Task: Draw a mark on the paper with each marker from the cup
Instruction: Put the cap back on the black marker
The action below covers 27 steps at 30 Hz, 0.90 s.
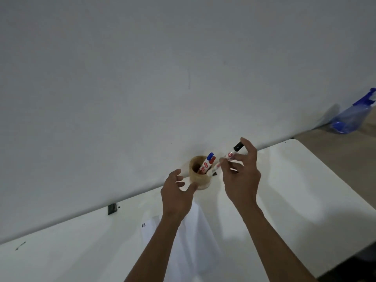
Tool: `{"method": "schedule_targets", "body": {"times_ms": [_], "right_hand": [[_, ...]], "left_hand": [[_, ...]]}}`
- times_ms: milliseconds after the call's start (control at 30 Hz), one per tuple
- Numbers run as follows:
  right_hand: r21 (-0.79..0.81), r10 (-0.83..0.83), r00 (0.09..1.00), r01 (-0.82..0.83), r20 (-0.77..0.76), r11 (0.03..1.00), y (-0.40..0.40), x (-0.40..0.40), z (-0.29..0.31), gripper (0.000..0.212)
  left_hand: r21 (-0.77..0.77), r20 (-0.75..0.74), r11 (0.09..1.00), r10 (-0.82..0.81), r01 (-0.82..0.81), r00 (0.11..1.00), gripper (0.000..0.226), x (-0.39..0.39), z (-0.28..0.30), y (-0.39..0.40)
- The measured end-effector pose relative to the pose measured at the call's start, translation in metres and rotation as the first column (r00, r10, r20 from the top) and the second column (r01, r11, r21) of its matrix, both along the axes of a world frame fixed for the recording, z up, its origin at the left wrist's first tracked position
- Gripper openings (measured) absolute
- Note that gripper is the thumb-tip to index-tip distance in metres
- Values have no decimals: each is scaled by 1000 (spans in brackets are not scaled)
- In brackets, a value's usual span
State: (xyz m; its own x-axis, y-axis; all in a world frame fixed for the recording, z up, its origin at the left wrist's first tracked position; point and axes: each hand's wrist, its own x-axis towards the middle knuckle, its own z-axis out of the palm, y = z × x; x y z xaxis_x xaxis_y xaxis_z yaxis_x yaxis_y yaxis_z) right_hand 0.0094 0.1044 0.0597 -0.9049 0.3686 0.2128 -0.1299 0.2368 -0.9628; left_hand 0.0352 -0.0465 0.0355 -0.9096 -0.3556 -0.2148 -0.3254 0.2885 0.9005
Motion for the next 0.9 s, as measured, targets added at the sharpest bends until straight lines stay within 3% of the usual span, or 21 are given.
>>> {"method": "schedule_targets", "body": {"times_ms": [267, 533, 667, 900], "right_hand": [[73, 31, 999, -34, 43, 997, -6, -38, -35, 55], [60, 58, 986, -68, 156, 996, -16, -44, -58, 48], [94, 45, 985, -61, 164, 994, -21, -43, -65, 37], [38, 35, 970, -46, 242, 998, -20, -42, -68, 41]], "left_hand": [[-2, 100, 999, -42, 43, 994, 90, -42, -29, 22], [92, -54, 993, -70, 75, 996, 63, -47, -38, 26], [88, -70, 993, -75, 81, 995, 63, -47, -41, 25], [69, -76, 994, -78, 83, 994, 64, -46, -47, 24]]}}
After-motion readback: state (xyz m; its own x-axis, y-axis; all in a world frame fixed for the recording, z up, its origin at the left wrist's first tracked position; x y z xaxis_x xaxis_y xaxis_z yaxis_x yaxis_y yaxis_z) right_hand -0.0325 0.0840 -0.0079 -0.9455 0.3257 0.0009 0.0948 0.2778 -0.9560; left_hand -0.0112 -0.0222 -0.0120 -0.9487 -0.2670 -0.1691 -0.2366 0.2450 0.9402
